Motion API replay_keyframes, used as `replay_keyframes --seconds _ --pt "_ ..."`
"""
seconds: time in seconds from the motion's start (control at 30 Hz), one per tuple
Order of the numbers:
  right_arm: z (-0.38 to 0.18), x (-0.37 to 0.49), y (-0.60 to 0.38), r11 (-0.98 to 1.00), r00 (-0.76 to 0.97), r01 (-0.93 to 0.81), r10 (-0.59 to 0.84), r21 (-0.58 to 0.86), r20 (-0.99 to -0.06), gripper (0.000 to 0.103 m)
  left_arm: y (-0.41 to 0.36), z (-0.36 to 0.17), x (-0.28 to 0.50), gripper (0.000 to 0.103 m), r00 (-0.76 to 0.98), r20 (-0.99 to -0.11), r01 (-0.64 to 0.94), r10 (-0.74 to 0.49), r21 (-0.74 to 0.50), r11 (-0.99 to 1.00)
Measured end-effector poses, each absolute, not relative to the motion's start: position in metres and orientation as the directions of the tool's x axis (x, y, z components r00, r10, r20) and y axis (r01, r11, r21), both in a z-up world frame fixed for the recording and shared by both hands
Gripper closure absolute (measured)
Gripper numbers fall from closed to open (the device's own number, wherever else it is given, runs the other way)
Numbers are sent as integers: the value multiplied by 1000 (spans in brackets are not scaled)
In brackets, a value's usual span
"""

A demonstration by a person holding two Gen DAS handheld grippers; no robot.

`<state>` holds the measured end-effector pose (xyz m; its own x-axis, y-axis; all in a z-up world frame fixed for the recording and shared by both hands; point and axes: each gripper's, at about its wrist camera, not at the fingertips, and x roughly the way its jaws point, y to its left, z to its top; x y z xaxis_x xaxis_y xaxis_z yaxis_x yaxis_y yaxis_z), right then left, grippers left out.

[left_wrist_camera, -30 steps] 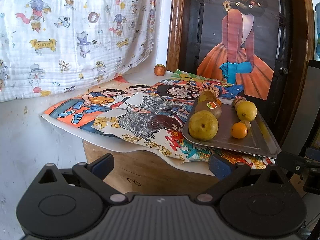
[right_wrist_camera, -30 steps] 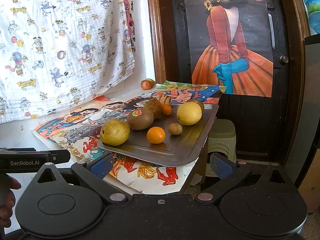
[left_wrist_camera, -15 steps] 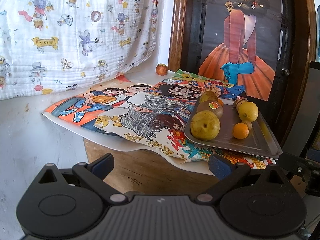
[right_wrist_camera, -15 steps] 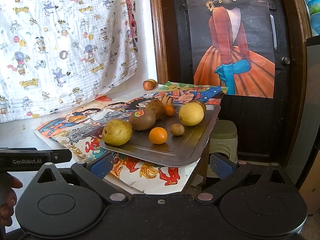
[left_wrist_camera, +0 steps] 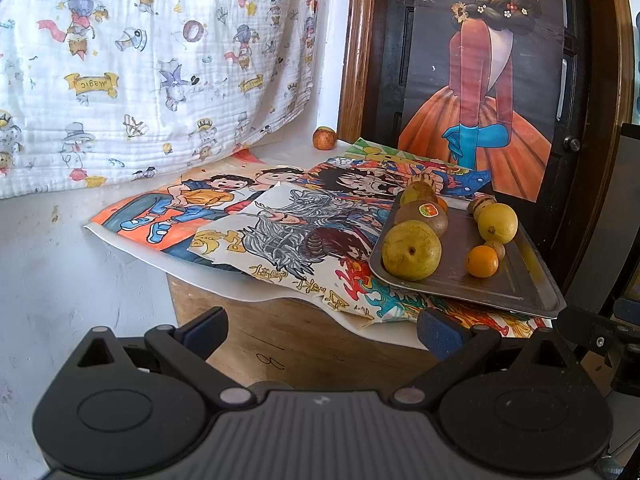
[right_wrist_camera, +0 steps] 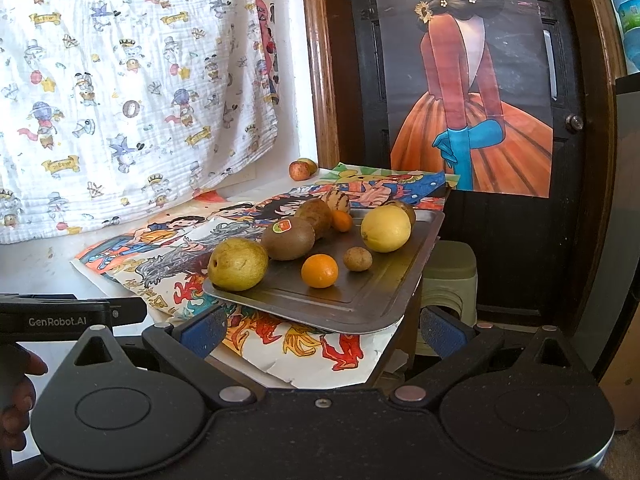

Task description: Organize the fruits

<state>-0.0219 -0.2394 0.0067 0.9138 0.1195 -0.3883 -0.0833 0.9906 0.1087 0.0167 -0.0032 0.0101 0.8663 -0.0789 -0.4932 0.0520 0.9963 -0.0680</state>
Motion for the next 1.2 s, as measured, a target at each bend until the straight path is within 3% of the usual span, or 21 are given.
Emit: replay_keyframes --seconds 0.53,1.2 --pt "7 -21 -239 991 913 -84 120 107 -389 1 -8 12 13 0 879 -475 43 -48 -21 999" --pt "7 -20 -238 991 913 -84 119 107 -389 1 -6 13 14 0 878 -474 58 -73 -47 997"
